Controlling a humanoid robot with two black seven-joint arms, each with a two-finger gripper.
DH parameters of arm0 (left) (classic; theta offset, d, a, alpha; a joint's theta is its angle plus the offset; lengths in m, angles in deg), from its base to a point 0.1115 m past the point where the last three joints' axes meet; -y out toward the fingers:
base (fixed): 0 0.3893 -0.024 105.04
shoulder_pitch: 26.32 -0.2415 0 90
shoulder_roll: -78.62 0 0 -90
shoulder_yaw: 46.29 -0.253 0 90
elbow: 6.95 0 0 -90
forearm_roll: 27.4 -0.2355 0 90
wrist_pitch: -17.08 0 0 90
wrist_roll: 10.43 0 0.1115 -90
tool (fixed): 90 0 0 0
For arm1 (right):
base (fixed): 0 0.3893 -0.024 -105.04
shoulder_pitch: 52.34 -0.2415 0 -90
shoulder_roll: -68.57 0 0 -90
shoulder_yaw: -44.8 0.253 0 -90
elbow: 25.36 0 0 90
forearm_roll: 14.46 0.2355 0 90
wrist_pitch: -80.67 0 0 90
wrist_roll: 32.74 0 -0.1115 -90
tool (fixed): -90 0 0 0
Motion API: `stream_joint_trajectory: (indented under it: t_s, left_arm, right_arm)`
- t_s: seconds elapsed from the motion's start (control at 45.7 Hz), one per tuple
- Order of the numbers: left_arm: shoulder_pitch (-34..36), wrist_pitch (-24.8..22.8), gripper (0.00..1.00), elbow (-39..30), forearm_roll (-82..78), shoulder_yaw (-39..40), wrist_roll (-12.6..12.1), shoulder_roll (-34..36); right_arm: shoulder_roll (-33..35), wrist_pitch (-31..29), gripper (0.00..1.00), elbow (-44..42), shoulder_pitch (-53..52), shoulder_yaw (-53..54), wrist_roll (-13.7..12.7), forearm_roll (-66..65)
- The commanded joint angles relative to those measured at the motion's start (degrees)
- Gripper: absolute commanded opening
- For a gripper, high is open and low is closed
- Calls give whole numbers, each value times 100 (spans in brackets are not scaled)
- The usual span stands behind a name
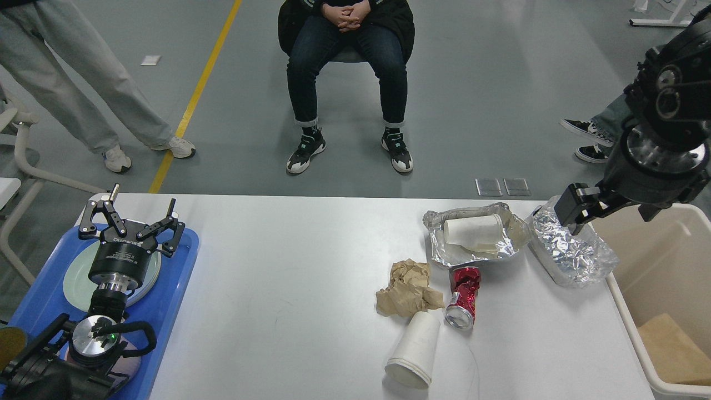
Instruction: Tidy desktop
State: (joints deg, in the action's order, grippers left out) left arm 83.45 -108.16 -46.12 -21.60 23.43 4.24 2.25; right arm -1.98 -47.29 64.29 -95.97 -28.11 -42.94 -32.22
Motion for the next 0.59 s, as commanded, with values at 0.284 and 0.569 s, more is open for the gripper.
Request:
stream_joint_trajectory:
  t_s: [0.284,0.569]
  left_arm:
    - [0,0,96,-2,0,7,1,-1]
    - [0,0,96,-2,0,7,1,-1]
  right_arm:
    - [6,1115,100,-939,1461,154,44,-61]
    - [-29,1177,91,-2820,3394,339,264,-596]
